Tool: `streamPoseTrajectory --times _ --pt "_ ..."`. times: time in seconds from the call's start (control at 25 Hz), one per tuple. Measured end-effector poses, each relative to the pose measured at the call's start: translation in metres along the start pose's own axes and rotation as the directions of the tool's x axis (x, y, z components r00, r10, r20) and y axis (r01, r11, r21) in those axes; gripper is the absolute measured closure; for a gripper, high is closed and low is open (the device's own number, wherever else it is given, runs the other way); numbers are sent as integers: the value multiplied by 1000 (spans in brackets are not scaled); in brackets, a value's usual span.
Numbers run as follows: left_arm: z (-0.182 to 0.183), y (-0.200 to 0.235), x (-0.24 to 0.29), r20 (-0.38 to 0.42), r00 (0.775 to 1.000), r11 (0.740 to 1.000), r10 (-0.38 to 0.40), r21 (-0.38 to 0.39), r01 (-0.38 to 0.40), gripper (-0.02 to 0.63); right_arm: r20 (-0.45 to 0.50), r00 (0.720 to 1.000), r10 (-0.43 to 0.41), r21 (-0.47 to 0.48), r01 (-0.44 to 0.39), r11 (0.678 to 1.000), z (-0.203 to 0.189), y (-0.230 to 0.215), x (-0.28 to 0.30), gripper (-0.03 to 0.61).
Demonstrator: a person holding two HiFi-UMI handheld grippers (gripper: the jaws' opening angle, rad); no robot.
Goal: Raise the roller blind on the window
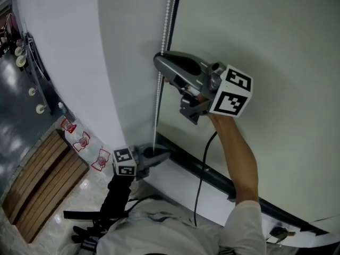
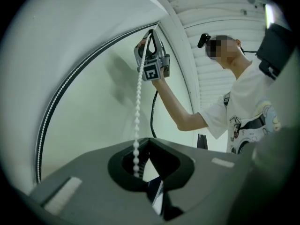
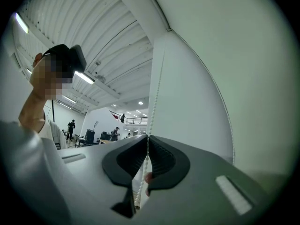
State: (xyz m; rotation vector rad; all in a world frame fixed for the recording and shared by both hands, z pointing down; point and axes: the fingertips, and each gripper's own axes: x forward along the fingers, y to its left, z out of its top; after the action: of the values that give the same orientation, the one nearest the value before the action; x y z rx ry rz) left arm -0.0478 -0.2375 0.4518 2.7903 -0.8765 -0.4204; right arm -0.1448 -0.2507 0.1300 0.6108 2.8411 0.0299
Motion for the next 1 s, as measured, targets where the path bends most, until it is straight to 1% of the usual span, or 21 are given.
streamPoseTrajectory --times 0.2,0.48,0.8,1.0 --pt "0 -1 1 2 1000 1000 1 -2 -1 615 -31 999 10 64 -8 998 -36 8 -3 565" --pt "1 0 -1 3 1000 1000 6 -2 -6 615 -70 997 11 124 -2 992 -80 12 -12 565" --pt "5 2 -3 6 1000 1000 13 4 -13 615 -124 992 11 132 6 991 -122 23 -19 565" --pt "7 1 -3 6 1000 1000 11 8 -11 615 -180 983 30 168 0 986 -162 36 -25 574"
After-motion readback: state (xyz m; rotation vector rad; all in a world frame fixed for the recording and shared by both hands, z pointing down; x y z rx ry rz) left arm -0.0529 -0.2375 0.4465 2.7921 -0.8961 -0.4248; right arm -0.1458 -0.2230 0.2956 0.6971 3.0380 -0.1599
